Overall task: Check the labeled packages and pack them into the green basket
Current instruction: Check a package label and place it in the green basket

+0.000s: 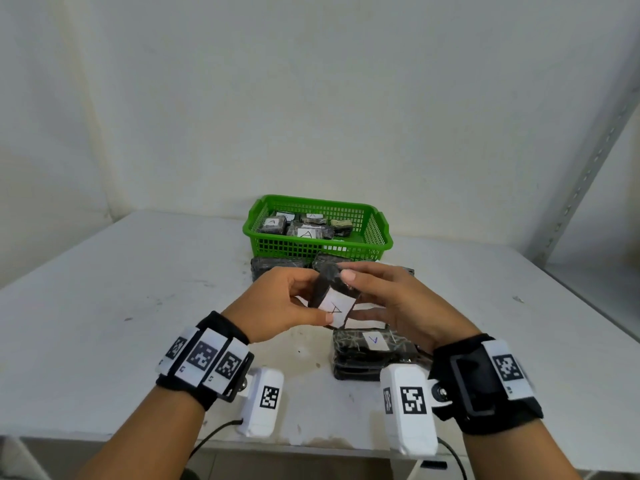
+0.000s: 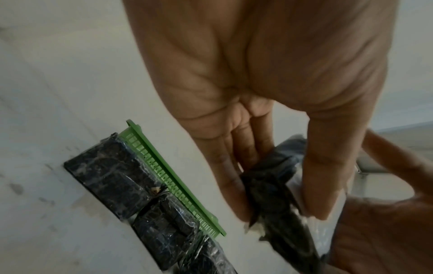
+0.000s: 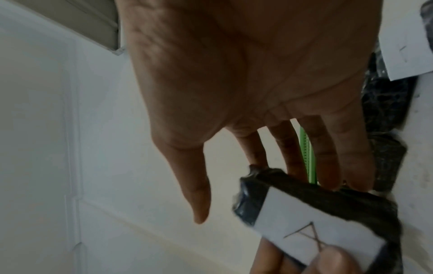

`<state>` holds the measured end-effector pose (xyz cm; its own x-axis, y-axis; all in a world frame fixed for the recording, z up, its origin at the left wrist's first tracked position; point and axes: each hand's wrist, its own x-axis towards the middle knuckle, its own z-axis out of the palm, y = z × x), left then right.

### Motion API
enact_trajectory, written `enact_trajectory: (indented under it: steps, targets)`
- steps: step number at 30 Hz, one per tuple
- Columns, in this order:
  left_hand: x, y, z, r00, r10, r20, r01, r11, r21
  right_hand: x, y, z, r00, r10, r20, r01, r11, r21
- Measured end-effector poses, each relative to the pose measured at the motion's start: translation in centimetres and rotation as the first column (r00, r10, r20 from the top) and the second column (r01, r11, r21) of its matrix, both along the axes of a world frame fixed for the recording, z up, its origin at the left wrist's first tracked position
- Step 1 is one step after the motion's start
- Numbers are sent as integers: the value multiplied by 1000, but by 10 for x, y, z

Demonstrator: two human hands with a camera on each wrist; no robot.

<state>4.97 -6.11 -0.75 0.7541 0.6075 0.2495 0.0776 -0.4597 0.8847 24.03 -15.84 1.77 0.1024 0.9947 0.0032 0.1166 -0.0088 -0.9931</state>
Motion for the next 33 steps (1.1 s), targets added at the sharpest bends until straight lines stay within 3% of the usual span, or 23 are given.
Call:
enact_trajectory:
  steps: [4,10,14,21,26,30,33]
  targets:
    - [3,13,6,1000,-14,-10,14,997,-71,2,16,4,993,-108,56,105,993,63]
    - [12,20,11,976,93,197,-31,954,-299,4,35,11,975,-200,-96,207,975,76]
    - [27,28,12,925,209,318,-40,884,-466,-1,46,12,978,-172,-115,178,983,46]
    - [39,56,21,888,341,309,-151,849,-506,6,70,26,993,-117,12,117,991,-66]
    - [39,93,36,878,381,289,-193,835,-515,7,105,34,963,-150,-225,149,989,-19]
    - [36,120,45,863,412,293,-164,777,-608,1,137,32,958,-145,-247,146,989,-11]
    - [35,142,41,885,414,213,-226,781,-582,-1,158,32,954,-181,-240,187,982,4]
